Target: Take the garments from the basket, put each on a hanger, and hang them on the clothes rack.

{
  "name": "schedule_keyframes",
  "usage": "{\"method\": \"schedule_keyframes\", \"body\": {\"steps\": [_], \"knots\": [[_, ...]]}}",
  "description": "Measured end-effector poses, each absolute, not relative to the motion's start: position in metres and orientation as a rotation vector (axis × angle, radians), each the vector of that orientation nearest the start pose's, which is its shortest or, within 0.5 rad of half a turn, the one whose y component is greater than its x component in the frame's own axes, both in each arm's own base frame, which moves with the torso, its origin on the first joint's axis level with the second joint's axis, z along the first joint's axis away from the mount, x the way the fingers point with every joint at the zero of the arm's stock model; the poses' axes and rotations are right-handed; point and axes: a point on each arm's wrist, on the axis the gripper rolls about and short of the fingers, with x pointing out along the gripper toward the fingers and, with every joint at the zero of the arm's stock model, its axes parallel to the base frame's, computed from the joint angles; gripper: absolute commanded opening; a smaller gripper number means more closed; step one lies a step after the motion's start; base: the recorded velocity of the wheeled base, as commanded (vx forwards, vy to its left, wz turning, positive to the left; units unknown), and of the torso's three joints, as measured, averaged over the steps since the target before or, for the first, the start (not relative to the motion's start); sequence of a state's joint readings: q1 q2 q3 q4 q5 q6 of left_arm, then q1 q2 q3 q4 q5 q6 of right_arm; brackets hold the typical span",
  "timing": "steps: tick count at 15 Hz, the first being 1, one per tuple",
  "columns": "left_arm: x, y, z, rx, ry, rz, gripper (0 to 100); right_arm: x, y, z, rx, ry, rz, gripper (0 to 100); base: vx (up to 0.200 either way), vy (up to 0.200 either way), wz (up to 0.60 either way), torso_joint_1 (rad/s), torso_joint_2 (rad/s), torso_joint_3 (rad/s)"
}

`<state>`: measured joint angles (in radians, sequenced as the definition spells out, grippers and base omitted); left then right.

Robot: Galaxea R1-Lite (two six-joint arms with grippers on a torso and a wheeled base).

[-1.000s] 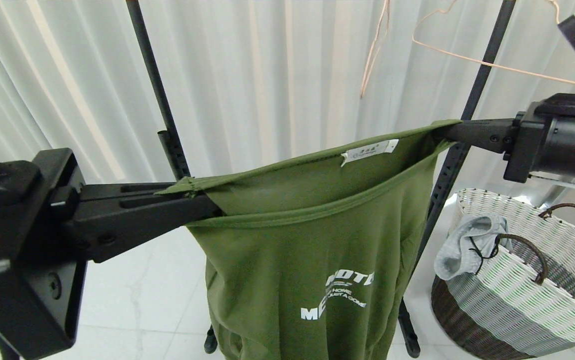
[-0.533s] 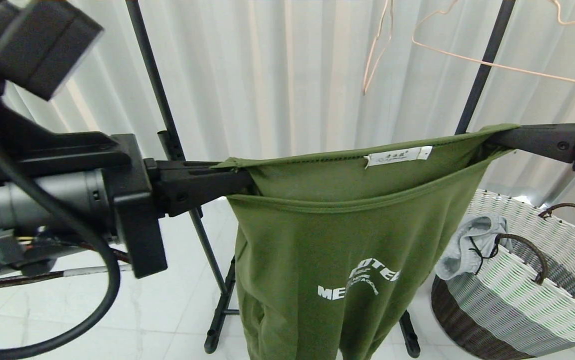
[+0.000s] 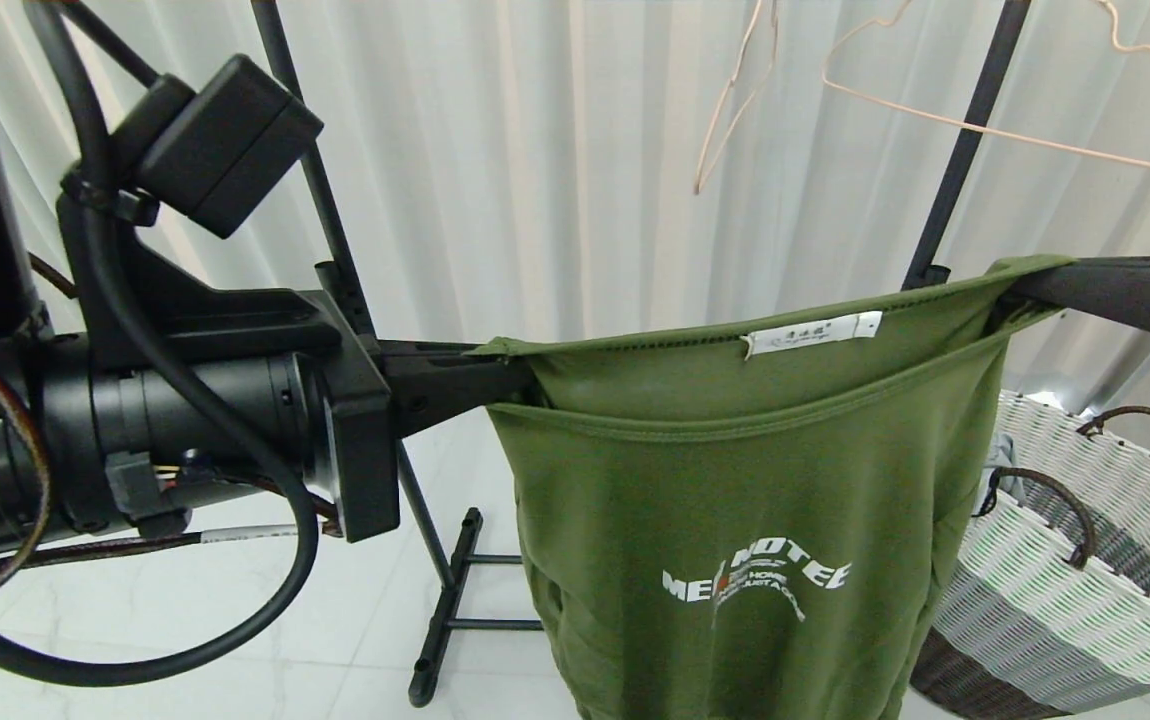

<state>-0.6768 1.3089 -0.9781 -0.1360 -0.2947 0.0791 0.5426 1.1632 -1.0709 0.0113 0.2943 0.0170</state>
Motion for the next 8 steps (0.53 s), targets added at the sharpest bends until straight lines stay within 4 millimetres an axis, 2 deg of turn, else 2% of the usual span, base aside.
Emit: {"method": "schedule_keyframes", "body": {"steps": [1, 5, 8], "knots": [[0.162, -0.138, 0.286, 0.112, 0.152, -0.976, 0, 0.136, 0.09, 0.324, 0.003, 0.113, 0.835, 100, 0.0, 0.0, 0.0, 0.0, 0.0, 0.0], [0.165, -0.14, 0.286, 0.111, 0.148, -0.972, 0, 0.136, 0.089, 0.321, -0.002, 0.139, 0.835, 100, 0.0, 0.0, 0.0, 0.0, 0.0, 0.0], [0.169, -0.137, 0.286, 0.112, 0.149, -0.946, 0, 0.134, 0.088, 0.31, -0.01, 0.171, 0.828, 100, 0.0, 0.0, 0.0, 0.0, 0.0, 0.0]]}}
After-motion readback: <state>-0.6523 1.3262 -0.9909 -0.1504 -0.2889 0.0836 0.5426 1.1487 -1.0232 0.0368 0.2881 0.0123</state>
